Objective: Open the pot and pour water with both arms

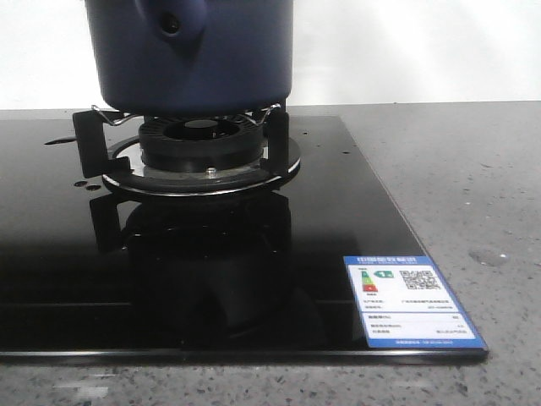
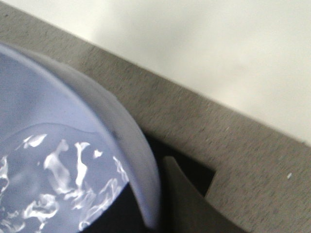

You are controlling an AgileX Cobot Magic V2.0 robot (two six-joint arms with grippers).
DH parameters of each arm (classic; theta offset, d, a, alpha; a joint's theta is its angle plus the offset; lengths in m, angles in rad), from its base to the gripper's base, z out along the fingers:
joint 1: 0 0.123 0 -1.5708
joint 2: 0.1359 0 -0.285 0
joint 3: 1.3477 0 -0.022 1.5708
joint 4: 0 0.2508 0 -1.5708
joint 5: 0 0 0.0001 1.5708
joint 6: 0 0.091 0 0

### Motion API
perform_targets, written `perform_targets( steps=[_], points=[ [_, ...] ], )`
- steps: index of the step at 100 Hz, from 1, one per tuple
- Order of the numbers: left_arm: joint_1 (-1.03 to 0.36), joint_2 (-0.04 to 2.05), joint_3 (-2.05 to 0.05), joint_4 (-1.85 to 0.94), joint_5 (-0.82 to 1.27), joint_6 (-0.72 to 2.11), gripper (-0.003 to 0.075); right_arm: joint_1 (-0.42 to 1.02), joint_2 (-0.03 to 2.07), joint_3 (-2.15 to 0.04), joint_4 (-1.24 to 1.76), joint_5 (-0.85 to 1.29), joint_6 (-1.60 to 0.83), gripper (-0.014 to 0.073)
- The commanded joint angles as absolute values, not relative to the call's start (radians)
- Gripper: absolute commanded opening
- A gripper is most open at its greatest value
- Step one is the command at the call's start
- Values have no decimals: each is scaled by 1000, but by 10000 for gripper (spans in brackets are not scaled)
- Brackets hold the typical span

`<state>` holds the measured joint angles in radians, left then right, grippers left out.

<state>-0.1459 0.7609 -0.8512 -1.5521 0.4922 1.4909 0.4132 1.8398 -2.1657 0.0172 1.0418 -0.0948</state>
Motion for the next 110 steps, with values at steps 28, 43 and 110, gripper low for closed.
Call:
perform_targets(
  steps=[28,43,110],
  points=[
    [-151,755,-887,-1613,478,1482,158,564,1823,-2205,-413,880,-22,-57],
    [-151,755,-887,-1613,478,1482,158,595,1837,-2205,-553,875,40,-57],
    [-176,755,-887,-1603,478,1482,158,647,1854,-2201,-961,669,81,-50]
  ],
)
